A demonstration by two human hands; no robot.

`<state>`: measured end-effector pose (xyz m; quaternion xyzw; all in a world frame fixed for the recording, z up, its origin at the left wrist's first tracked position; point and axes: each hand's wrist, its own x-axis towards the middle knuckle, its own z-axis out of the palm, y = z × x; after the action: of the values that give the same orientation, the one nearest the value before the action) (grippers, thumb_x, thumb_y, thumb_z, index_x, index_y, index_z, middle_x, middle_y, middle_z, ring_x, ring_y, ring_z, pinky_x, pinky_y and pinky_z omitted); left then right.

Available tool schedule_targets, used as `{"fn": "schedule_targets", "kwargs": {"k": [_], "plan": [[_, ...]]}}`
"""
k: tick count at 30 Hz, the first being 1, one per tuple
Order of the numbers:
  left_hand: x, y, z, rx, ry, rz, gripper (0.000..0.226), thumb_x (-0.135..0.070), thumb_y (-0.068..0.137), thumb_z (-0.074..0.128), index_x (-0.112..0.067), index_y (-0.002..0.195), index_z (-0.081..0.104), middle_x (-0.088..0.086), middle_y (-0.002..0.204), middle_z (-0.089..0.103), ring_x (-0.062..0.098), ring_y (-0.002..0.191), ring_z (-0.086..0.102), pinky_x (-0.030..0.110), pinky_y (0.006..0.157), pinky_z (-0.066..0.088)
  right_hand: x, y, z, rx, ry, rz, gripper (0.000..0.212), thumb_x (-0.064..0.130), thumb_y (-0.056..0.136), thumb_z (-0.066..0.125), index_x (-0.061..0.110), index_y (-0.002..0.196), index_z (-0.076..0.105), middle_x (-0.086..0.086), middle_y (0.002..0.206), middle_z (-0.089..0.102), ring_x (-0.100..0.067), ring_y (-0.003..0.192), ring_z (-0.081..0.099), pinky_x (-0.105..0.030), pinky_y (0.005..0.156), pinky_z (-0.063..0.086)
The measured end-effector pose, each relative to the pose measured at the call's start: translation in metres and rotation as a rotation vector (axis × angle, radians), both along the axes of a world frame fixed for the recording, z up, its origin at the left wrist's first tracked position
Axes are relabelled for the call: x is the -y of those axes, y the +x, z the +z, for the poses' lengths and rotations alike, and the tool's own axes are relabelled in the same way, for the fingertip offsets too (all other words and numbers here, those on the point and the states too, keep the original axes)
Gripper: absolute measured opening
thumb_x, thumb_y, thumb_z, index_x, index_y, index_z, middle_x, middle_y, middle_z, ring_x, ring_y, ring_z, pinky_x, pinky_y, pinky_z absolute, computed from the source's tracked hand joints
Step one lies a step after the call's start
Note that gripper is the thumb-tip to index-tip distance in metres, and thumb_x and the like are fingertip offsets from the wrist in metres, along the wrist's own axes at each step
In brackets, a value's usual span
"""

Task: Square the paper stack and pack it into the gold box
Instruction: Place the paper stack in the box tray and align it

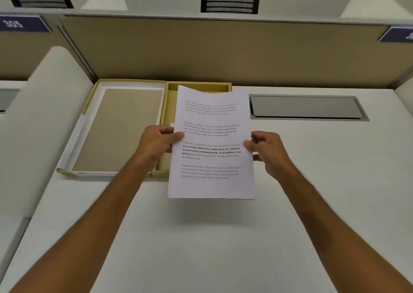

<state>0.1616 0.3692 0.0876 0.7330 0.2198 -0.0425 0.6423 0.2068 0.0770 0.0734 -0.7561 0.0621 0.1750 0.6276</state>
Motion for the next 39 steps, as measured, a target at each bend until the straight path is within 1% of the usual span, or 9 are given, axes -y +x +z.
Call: {"fn": "schedule_targets", "kwargs": {"k": [5,11,14,18,21,26,29,32,39], "plan": [[-0.032,0.053,-0.011,-0.077,0.096,-0.009,0.005,-0.014,0.087,0.074,-0.017,0.086,0.071,0.000,0.091,0.078,0.010,0.071,0.076,0.019,0.052,0.055,-0.043,0.060,-0.014,-0.008,-0.099,-0.003,0.019,0.000,0.092,0.064,0.011,0.103,0.075,-0.001,0.087,0.079,-0.023,0.082,0.076,-0.039,0.068,0.063],[-0.053,0.108,-0.047,-0.184,0.250,0.003,0.018,-0.021,0.091,0.070,-0.008,0.103,0.067,0.007,0.108,0.074,0.023,0.093,0.073,0.039,0.079,0.060,-0.085,0.109,-0.044,-0.025,-0.249,0.007,0.009,0.009,0.095,0.065,0.011,0.103,0.071,-0.007,0.117,0.074,-0.025,0.093,0.073,-0.033,0.069,0.063],[-0.056,0.127,-0.060,-0.227,0.337,-0.005,0.022,-0.023,0.091,0.070,-0.006,0.104,0.066,0.009,0.109,0.072,0.022,0.090,0.071,0.032,0.070,0.058,-0.095,0.124,-0.057,-0.023,-0.360,0.008,0.013,0.011,0.095,0.065,0.005,0.105,0.072,-0.010,0.119,0.073,-0.029,0.096,0.072,-0.039,0.076,0.064],[-0.056,0.141,-0.073,-0.264,0.432,-0.041,0.021,-0.022,0.090,0.072,-0.005,0.099,0.065,0.010,0.110,0.071,0.020,0.084,0.068,0.023,0.058,0.050,-0.100,0.134,-0.069,-0.022,-0.436,0.008,0.008,0.013,0.095,0.067,0.007,0.100,0.070,-0.009,0.113,0.073,-0.028,0.090,0.071,-0.037,0.074,0.064],[-0.056,0.148,-0.079,-0.296,0.500,-0.063,0.023,-0.023,0.090,0.072,-0.004,0.100,0.064,0.012,0.112,0.071,0.022,0.086,0.067,0.028,0.064,0.053,-0.102,0.138,-0.075,-0.021,-0.478,0.013,0.006,0.014,0.094,0.068,0.009,0.096,0.069,-0.007,0.106,0.072,-0.022,0.080,0.069,-0.031,0.069,0.063],[-0.049,0.154,-0.082,-0.340,0.691,-0.155,0.027,-0.022,0.093,0.067,-0.002,0.111,0.062,0.016,0.118,0.068,0.031,0.098,0.069,0.031,0.070,0.054,-0.106,0.141,-0.082,-0.024,-0.563,0.027,0.014,0.015,0.094,0.068,0.005,0.101,0.074,-0.007,0.101,0.072,-0.025,0.081,0.068,-0.042,0.079,0.063],[-0.044,0.155,-0.080,-0.338,0.784,-0.214,0.032,-0.020,0.094,0.065,0.000,0.118,0.060,0.018,0.120,0.066,0.033,0.101,0.068,0.033,0.072,0.054,-0.108,0.141,-0.082,-0.012,-0.653,0.033,0.015,0.017,0.094,0.064,0.004,0.097,0.072,-0.008,0.098,0.073,-0.025,0.076,0.067,-0.031,0.066,0.059],[-0.041,0.156,-0.077,-0.362,0.802,-0.246,0.038,-0.021,0.092,0.068,-0.001,0.123,0.057,0.017,0.121,0.065,0.033,0.100,0.068,0.034,0.075,0.056,-0.111,0.142,-0.080,-0.050,-0.680,0.051,0.017,0.019,0.095,0.060,0.008,0.083,0.060,-0.007,0.089,0.068,-0.019,0.066,0.060,-0.023,0.052,0.044],[-0.031,0.154,-0.078,-0.380,0.739,-0.319,0.043,-0.032,0.092,0.066,-0.002,0.122,0.058,0.016,0.120,0.066,0.027,0.090,0.063,0.032,0.070,0.052,-0.119,0.138,-0.076,-0.111,-0.560,-0.017,0.029,0.025,0.091,0.061,0.017,0.068,0.047,0.002,0.071,0.056,-0.015,0.062,0.056,-0.023,0.050,0.040]]}}
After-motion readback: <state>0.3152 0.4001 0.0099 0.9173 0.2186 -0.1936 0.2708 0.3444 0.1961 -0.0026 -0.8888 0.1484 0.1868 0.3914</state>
